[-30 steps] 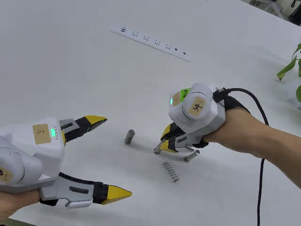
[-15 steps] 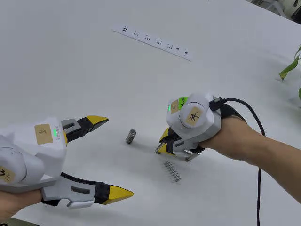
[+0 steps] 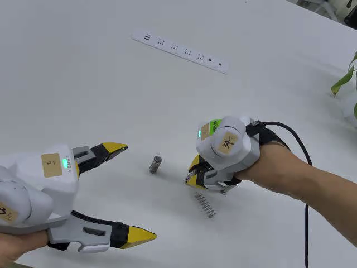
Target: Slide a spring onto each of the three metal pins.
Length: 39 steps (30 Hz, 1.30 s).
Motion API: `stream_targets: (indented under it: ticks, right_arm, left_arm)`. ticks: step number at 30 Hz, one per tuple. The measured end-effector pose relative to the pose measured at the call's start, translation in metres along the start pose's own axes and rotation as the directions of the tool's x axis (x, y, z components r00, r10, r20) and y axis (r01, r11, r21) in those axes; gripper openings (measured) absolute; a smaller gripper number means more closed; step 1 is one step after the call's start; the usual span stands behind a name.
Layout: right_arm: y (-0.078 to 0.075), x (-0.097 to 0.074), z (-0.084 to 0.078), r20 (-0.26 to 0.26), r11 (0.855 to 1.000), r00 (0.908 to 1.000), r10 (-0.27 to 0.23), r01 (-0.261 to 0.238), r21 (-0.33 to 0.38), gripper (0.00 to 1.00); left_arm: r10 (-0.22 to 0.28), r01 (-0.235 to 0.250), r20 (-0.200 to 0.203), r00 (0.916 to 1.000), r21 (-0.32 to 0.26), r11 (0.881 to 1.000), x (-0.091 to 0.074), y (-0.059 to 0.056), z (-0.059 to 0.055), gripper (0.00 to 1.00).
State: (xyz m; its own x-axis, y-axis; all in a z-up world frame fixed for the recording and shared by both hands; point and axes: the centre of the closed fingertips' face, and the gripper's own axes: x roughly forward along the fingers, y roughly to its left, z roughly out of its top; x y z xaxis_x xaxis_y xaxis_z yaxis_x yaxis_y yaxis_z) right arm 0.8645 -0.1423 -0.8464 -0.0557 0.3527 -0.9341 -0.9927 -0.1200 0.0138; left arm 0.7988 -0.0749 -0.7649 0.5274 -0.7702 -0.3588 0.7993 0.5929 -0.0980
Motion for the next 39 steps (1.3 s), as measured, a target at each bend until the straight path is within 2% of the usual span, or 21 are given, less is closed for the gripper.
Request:
stream_targets:
  ticks: [10,25,30,39]
  right_arm:
    - [-0.001,-0.007,0.004,0.024,1.000,0.9996,-0.016,0.016,-0.003,0.22]
    - [0.003,-0.042,0.007,0.102,0.996,0.9918,-0.077,0.073,0.042,0.41]
    - [0.008,-0.054,0.005,0.131,0.994,0.9865,-0.098,0.090,0.064,0.50]
    - [0.020,-0.076,-0.004,0.197,0.983,0.9677,-0.157,0.134,0.127,0.60]
  left_arm:
    - [-0.003,0.003,-0.016,0.9999,0.009,1.000,-0.001,0.001,-0.002,0.95]
    - [-0.007,0.009,-0.050,0.9987,0.034,0.999,-0.006,-0.001,-0.004,0.95]
    - [-0.006,0.009,-0.064,0.9980,0.047,0.999,-0.008,-0.002,-0.005,0.95]
    - [0.001,0.006,-0.091,0.9958,0.077,0.997,-0.013,0.000,-0.005,0.95]
